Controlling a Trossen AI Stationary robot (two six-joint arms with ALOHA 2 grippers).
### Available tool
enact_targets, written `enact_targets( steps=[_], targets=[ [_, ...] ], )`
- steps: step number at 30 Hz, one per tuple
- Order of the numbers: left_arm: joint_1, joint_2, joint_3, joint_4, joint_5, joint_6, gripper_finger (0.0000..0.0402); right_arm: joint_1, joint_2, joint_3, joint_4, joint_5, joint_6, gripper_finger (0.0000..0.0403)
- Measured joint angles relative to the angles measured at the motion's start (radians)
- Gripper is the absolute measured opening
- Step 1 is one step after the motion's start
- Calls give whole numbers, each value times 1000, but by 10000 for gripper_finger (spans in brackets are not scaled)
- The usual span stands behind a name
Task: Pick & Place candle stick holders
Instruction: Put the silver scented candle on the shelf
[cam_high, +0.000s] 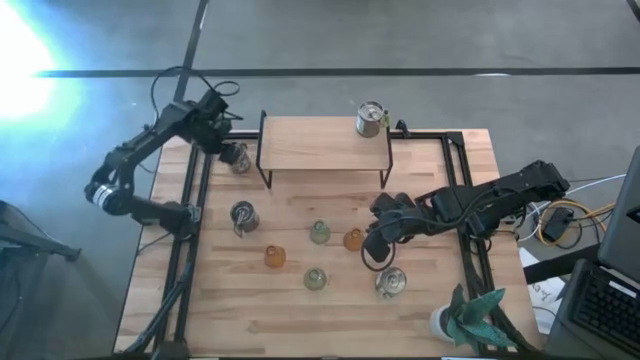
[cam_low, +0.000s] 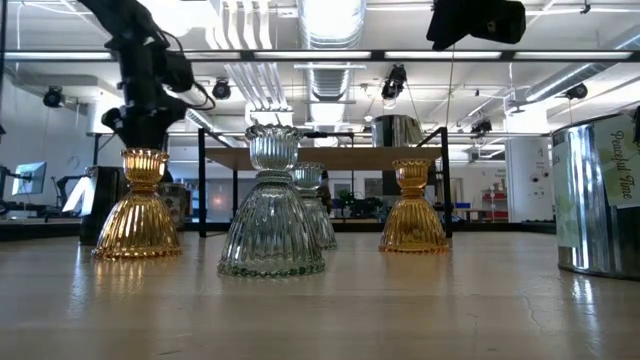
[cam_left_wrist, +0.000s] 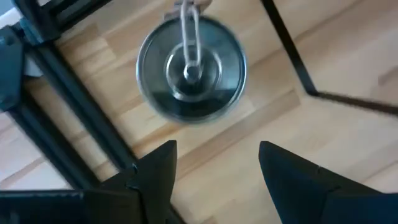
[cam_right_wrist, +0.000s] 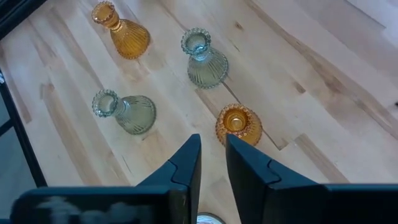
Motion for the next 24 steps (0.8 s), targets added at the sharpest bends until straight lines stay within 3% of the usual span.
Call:
enact_targets(
  steps=[10,24],
  targets=[
    [2,160,40,20,-96,-120,232,1,0,-2,-1,1,-4,76],
    [20,161,46,138,-98,-278,232,1,0,-20,-3,7,-22,60]
  ],
)
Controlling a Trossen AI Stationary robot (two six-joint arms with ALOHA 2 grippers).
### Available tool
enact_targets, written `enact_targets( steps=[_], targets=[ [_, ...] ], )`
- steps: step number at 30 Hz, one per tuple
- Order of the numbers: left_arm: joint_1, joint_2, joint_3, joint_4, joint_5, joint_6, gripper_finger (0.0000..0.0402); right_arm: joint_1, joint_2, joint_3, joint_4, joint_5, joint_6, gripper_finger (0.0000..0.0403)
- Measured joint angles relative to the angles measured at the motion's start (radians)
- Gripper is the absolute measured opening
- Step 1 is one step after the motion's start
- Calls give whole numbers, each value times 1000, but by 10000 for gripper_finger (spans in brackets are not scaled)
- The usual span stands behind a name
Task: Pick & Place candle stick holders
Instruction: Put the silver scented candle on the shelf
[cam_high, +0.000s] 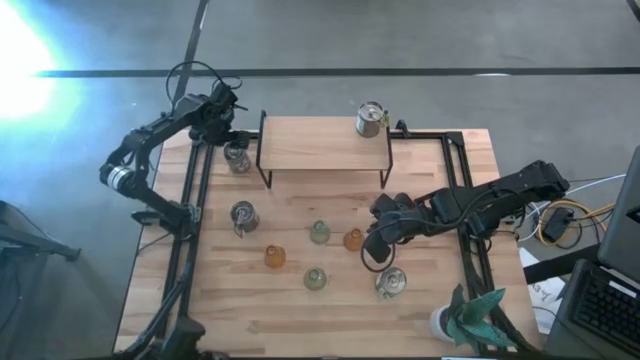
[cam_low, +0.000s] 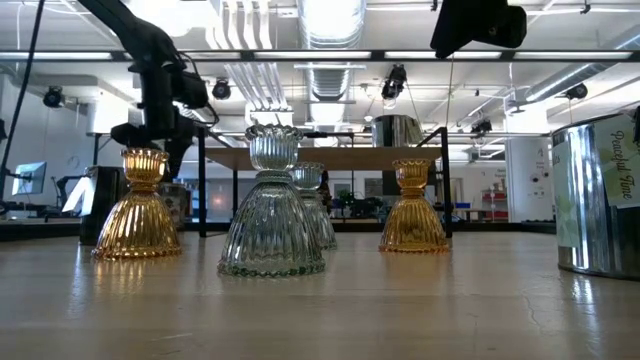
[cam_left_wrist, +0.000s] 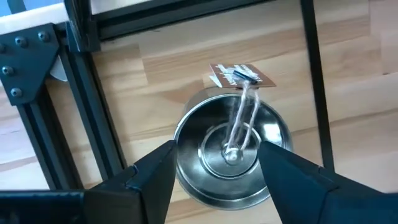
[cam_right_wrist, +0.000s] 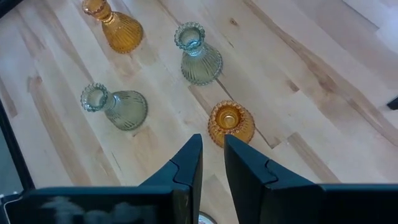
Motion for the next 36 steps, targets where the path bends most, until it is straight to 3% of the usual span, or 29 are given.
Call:
enact_targets(
  steps=[17,36],
  targets=[
    [41,33,-2,32,33,-29,232,0,0,-2,2,0,22,75],
    [52,18,-3,69,19,-134,232,0,0,-7,2,0,25,59]
  ],
)
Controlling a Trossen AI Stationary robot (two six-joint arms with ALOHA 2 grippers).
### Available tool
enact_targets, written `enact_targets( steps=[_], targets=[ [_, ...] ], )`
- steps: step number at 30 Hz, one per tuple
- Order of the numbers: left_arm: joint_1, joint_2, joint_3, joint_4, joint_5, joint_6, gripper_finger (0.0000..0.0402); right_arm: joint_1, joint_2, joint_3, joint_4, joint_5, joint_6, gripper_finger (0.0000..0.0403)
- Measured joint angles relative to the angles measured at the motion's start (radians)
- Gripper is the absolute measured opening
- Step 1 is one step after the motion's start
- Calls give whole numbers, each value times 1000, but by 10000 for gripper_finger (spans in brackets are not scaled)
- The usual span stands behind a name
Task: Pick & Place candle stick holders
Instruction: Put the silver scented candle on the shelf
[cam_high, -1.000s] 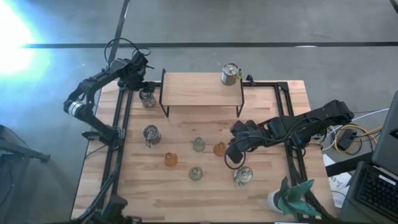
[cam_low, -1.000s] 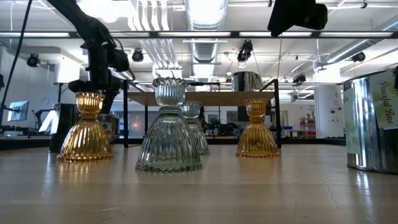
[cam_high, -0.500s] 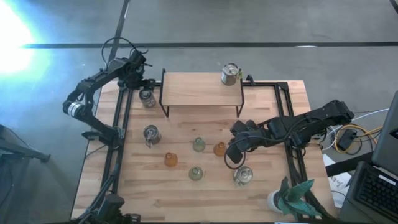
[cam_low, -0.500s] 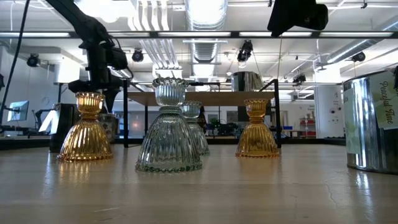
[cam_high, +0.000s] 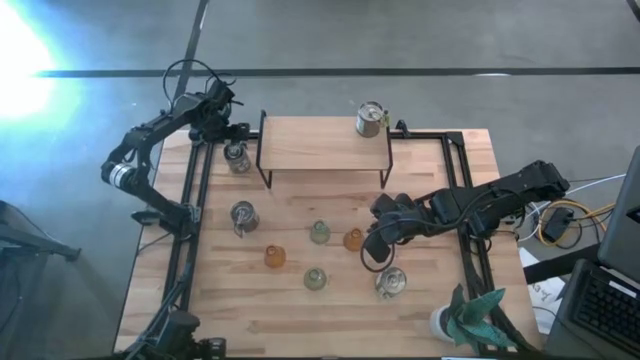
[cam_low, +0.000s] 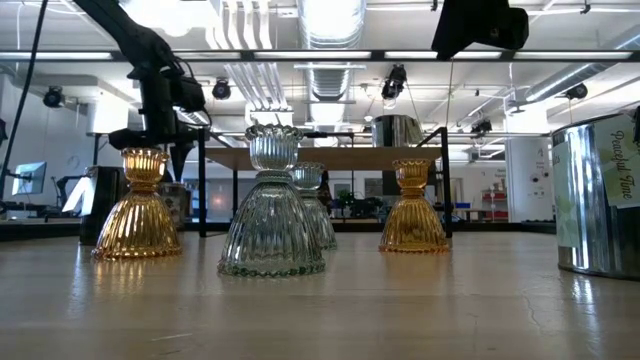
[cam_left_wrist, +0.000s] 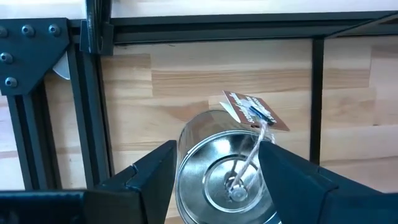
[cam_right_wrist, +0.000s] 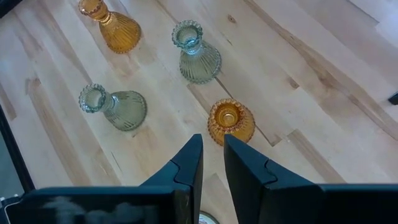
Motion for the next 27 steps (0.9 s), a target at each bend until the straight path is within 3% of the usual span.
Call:
enact_targets(
  steps=[12,27],
  targets=[
    [0,0,-2,-20,-6,15,206,0,0,-3,0,-3,5,70],
    [-10,0,-4,-64,-2,81,161,0,0,-14,0,-8,5,54]
  ],
)
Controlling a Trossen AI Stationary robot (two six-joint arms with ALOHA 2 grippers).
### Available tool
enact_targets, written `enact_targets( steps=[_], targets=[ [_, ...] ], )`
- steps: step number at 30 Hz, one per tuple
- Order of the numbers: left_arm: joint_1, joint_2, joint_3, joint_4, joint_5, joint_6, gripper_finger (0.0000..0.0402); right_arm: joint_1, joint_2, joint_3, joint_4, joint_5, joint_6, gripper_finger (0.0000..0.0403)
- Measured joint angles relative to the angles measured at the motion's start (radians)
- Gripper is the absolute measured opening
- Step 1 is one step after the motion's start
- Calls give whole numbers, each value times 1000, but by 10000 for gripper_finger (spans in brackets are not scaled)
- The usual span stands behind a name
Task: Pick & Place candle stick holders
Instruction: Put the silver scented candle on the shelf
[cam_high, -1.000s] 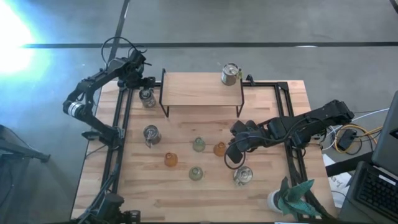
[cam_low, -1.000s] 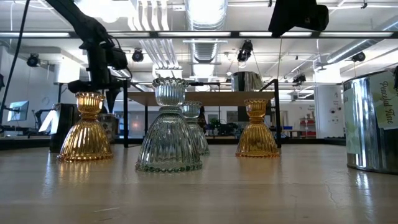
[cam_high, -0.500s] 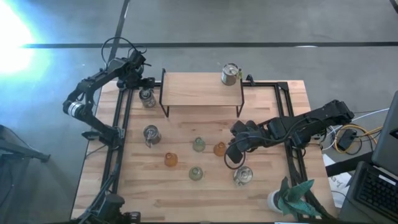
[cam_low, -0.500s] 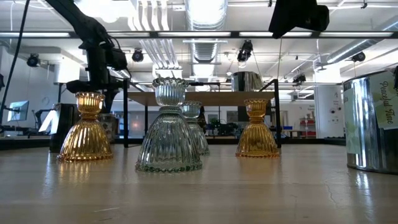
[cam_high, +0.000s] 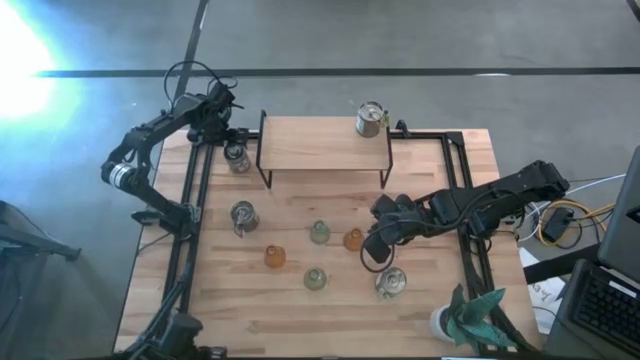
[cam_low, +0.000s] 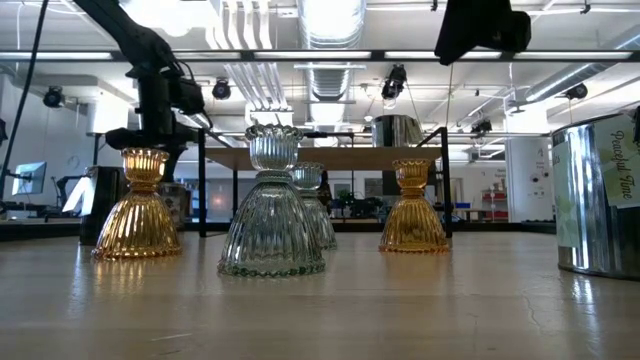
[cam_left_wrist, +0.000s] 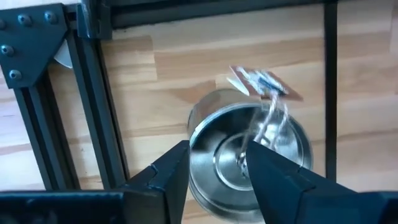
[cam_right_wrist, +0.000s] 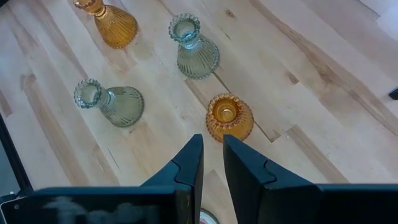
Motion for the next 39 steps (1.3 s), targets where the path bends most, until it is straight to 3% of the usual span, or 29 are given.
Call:
enact_targets(
  steps=[24,39],
  targets=[
    [-32,-32,-3,-49,-31,0,158,1,0,-8,2,-2,26,53],
    [-38,-32,-2,-102,-13,74,93,3,0,-22,2,-12,44,58]
  ],
)
